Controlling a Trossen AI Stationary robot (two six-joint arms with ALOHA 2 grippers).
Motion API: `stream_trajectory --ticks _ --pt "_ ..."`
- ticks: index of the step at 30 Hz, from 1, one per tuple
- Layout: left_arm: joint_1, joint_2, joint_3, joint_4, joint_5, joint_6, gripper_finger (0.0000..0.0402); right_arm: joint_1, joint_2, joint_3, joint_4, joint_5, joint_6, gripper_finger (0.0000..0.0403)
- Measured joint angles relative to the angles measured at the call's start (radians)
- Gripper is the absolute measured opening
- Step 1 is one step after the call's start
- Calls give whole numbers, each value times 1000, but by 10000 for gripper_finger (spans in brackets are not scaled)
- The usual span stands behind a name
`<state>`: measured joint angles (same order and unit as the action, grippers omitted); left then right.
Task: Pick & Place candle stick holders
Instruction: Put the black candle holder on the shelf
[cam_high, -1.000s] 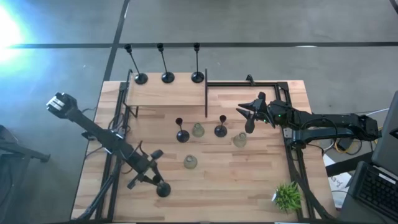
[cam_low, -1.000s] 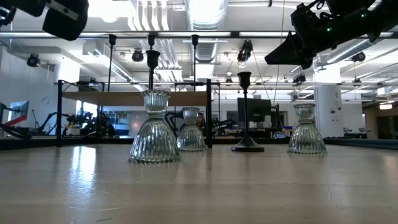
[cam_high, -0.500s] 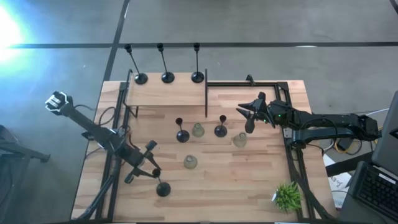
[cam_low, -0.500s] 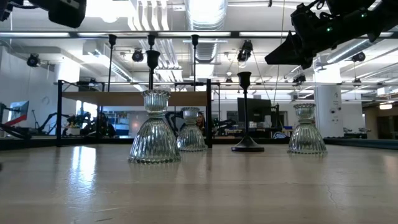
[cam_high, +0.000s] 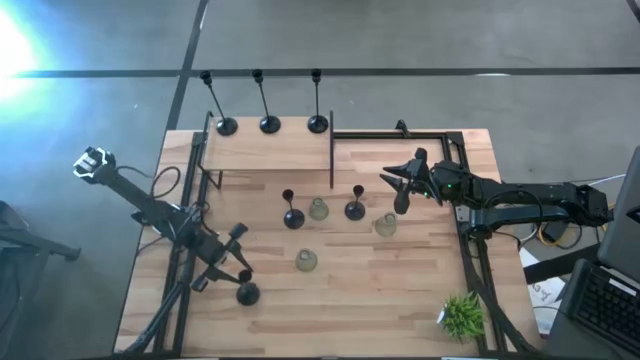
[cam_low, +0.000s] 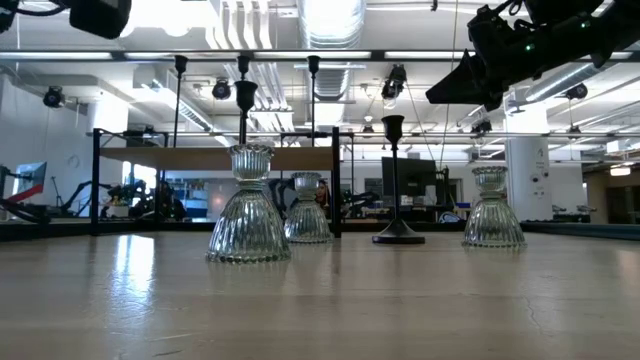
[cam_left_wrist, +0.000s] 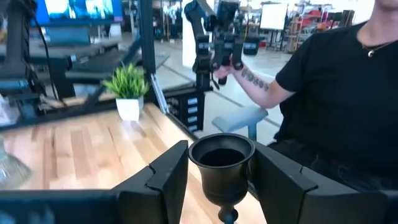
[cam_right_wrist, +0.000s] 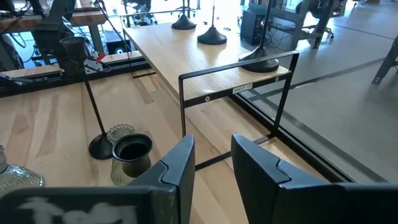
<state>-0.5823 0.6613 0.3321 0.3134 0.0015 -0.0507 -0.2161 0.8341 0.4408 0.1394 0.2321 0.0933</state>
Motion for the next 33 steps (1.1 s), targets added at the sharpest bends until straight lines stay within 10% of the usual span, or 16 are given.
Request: stream_trajectory --ticks 33 --pt "0 19 -4 -25 64 -191 168 0 0 0 -1 0 1 100"
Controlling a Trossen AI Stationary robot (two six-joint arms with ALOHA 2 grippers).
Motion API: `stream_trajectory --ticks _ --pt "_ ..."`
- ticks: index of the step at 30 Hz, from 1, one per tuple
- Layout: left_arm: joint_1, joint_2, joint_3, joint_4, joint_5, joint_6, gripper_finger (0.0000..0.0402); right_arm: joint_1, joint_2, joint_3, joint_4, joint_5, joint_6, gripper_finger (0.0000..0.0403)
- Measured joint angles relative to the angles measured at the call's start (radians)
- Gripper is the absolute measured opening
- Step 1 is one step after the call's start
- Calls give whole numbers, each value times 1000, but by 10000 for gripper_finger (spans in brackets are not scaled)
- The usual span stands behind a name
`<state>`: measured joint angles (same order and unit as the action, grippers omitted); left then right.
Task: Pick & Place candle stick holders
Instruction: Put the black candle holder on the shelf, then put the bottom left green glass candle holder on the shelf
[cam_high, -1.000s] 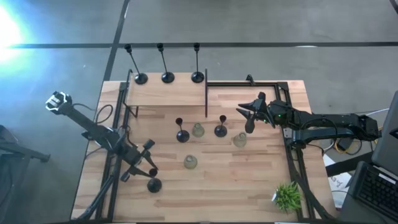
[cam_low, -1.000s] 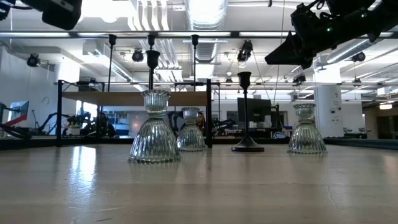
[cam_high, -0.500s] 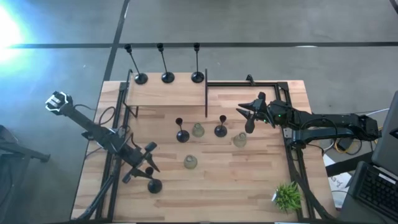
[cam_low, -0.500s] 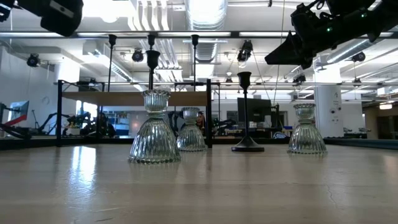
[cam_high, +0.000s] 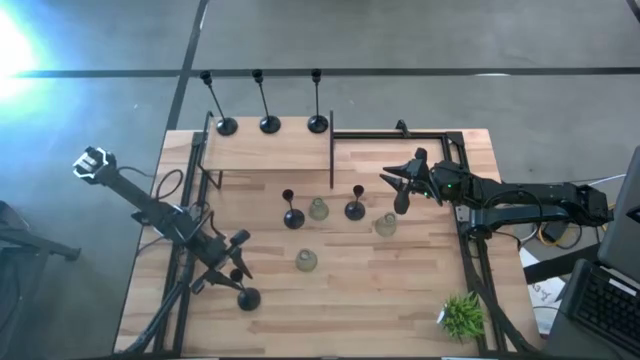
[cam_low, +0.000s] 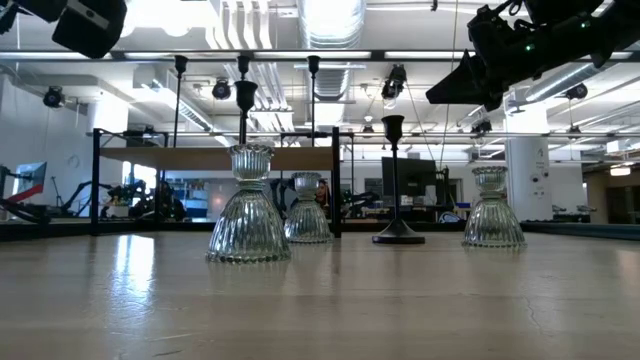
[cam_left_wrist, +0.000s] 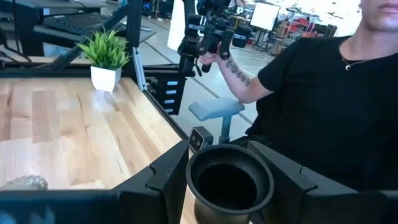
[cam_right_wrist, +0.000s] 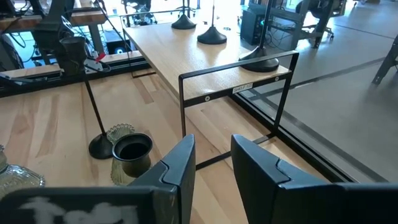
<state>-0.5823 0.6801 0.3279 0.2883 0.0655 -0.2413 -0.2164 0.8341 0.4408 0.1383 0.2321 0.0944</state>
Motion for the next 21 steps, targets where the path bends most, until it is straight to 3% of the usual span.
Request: stream_trajectory --ticks 5,15,21 --pt "0 -43 0 -9 55 -23 168 0 0 0 0 0 1 106" --pt "0 -98 34 -27 68 13 168 0 0 0 1 0 0 98" --pt "0 -104 155 -162 64 190 182 0 0 0 5 0 0 103"
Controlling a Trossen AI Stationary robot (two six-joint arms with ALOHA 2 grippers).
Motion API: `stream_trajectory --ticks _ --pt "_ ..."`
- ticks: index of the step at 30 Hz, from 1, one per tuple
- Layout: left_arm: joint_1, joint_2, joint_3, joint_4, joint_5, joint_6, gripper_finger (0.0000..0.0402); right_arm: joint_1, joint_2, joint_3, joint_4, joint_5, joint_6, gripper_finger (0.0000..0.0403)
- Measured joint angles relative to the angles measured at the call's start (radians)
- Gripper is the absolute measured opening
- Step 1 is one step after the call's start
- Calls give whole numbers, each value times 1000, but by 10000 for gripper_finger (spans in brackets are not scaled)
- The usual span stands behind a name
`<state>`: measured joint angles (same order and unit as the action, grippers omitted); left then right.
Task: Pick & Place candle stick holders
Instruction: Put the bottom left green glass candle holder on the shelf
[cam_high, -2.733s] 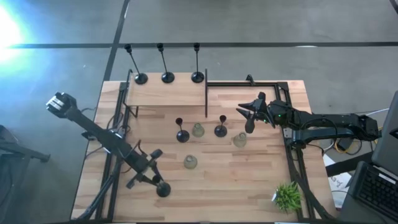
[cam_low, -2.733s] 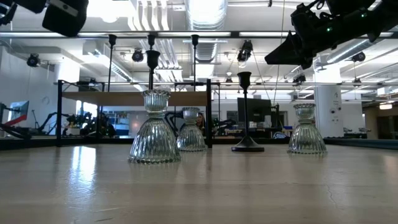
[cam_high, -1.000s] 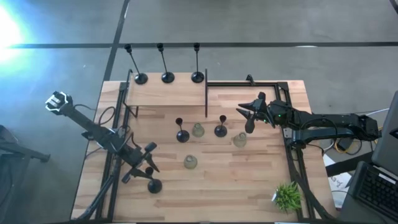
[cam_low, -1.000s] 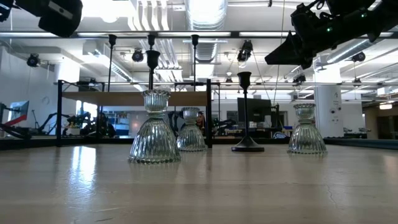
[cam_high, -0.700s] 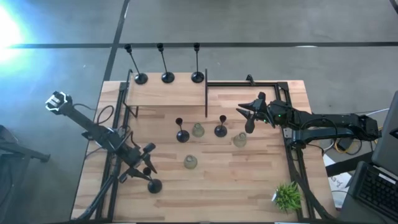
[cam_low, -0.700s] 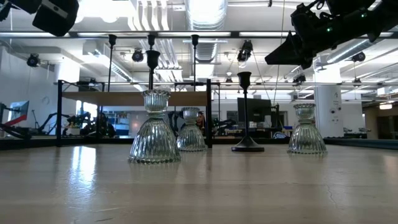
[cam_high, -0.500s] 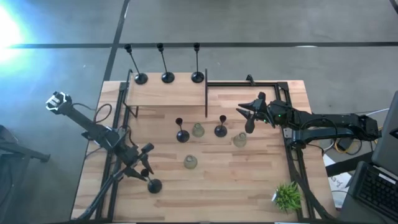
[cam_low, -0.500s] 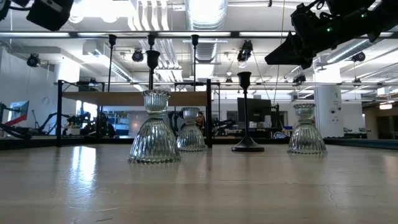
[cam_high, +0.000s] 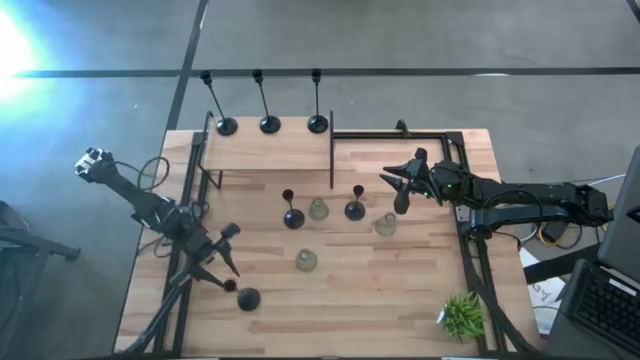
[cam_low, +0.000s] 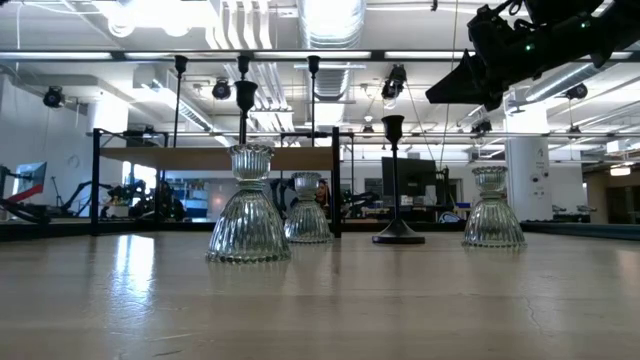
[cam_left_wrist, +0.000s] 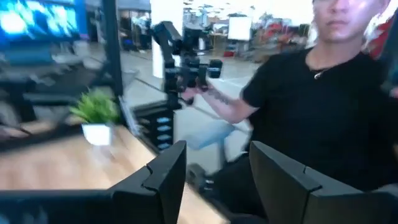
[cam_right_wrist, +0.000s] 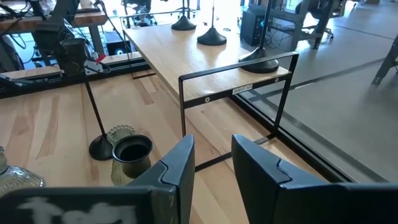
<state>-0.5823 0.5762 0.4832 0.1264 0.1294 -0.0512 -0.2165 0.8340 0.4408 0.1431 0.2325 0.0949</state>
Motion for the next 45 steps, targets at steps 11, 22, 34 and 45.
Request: stream_trajectory --ticks 11,22,34,45 --pt "7 10 140 -250 -969 332 251 0 0 0 5 0 -1 104" --pt "63 57 61 -271 -1014 248 269 0 0 0 3 0 -3 101" --pt "191 82 -51 -299 -870 95 265 0 0 0 4 1 -4 105" --pt "279 95 -187 -76 -538 52 261 0 0 -1 4 1 -10 96"
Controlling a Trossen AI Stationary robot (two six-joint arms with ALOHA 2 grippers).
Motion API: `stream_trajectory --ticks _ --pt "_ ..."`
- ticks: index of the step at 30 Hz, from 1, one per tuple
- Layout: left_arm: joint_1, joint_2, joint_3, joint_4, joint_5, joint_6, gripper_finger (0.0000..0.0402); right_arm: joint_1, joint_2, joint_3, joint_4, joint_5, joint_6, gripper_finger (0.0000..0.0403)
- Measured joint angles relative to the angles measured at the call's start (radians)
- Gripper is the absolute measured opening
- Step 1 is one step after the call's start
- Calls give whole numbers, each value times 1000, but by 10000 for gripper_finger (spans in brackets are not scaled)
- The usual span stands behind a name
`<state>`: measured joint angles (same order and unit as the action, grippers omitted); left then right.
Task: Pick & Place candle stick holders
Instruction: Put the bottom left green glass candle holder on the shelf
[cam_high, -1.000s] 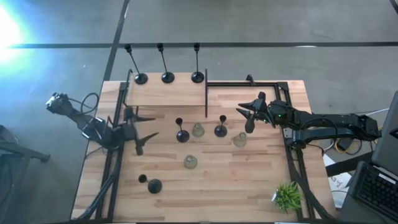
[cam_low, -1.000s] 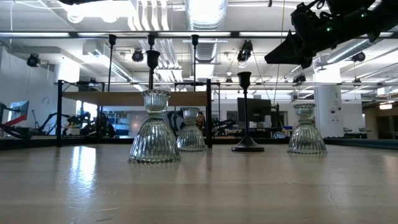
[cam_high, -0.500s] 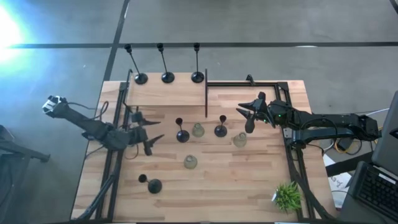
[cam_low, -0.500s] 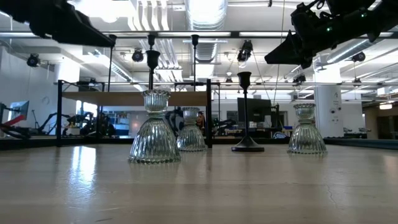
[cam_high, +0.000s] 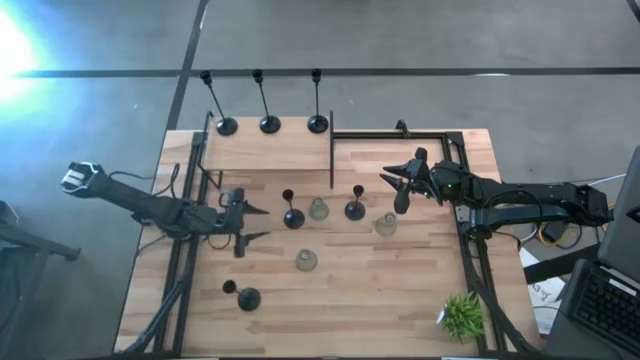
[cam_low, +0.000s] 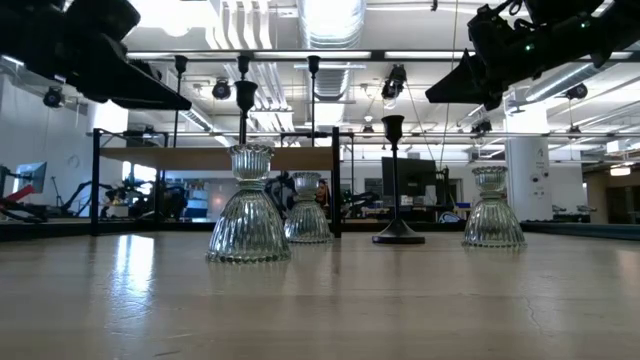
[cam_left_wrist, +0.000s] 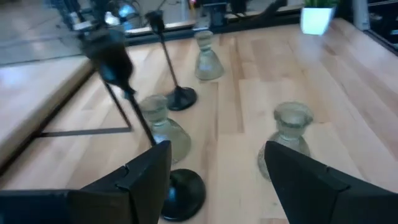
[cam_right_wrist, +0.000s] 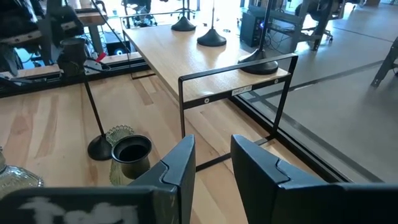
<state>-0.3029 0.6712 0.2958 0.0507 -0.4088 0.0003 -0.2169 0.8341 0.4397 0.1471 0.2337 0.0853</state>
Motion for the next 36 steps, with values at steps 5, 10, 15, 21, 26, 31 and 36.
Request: stream_trajectory --ticks 5,10,15,21,26,31,36 --pt "8 21 -59 78 9 -3 261 0 0 0 0 1 0 103" --pt "18 63 -87 152 19 -9 261 0 0 -1 15 2 0 109" --pt "42 143 -96 246 90 -9 261 0 0 -1 62 3 -12 106" --pt "53 259 -94 360 105 26 261 0 0 9 74 12 -41 92" --pt "53 301 -80 411 105 14 262 0 0 8 69 21 -40 81" --pt "52 324 -71 411 140 -81 260 0 0 8 68 21 -36 73" --pt "54 373 -65 412 194 -36 259 0 0 5 67 21 -35 75"
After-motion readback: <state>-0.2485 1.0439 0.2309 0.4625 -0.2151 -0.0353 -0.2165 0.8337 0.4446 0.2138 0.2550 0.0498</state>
